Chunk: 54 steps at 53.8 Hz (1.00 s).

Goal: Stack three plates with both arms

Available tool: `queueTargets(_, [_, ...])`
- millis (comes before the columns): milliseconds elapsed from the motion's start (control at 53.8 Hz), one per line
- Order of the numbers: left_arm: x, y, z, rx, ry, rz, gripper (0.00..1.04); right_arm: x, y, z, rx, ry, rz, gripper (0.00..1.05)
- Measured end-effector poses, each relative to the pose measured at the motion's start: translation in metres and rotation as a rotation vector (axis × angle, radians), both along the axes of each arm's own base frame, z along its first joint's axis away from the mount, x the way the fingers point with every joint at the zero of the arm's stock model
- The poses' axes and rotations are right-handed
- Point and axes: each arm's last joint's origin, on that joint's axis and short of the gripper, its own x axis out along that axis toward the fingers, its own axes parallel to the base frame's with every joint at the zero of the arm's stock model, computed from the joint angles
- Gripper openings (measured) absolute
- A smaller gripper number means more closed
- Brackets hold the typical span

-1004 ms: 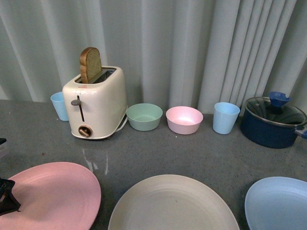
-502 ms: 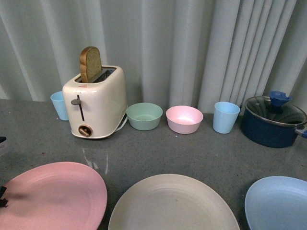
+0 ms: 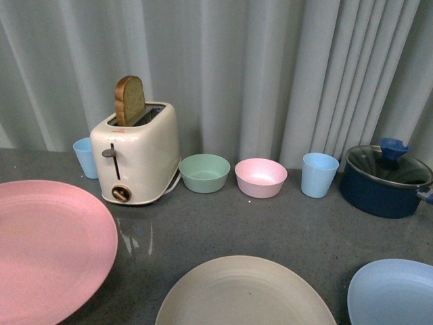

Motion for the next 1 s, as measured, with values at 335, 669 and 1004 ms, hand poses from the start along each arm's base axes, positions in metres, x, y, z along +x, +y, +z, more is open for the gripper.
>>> queueTargets(335, [-0.010,-0.125,0.017,-0.182,-0.008,-0.180,0.04,0.000,0.000,0.000,0.000,0.000,0.000,0.97])
queueTargets(669, [-0.015,-0.222,-0.025,-0.126,0.142,-0.269,0.04,0.000,0.000,0.000,0.000,0.000,0.000,0.97])
queueTargets(1004, [0.001,-0.241,-0.040,-0.120,0.172,-0.235,0.04,0.000,0.000,0.000,0.000,0.000,0.000,0.97])
